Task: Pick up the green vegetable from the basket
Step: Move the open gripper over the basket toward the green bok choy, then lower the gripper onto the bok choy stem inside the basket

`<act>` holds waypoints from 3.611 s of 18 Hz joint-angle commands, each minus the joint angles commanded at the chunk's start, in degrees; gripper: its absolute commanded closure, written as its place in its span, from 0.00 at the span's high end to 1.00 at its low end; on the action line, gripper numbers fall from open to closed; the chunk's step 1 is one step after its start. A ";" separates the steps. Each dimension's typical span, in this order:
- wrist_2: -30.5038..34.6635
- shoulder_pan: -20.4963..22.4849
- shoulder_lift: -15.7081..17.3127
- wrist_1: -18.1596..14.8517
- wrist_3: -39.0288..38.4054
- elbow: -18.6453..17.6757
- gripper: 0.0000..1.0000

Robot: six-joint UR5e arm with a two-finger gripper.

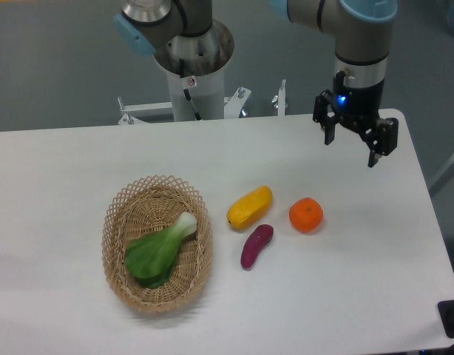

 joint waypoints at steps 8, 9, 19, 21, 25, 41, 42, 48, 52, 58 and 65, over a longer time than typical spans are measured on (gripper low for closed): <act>-2.38 -8.33 0.97 5.27 -24.58 -2.29 1.00; -2.38 -10.00 0.62 6.75 -27.31 -2.38 1.00; -2.91 -22.49 -5.52 10.20 -44.74 -2.82 1.00; -3.43 -23.73 -6.41 10.11 -44.83 -3.08 1.00; -3.79 -25.84 -9.04 10.46 -42.73 -5.27 1.00; 4.12 -31.38 -12.91 11.52 -37.27 -11.08 1.00; 4.21 -31.47 -13.17 11.60 -37.27 -11.17 1.00; 4.21 -31.64 -15.10 13.97 -37.97 -11.61 1.00; 4.21 -31.82 -15.72 14.85 -37.97 -11.52 1.00; 5.79 -31.82 -15.90 15.91 -37.45 -11.35 0.62; 5.79 -31.82 -15.64 15.91 -37.53 -10.82 0.39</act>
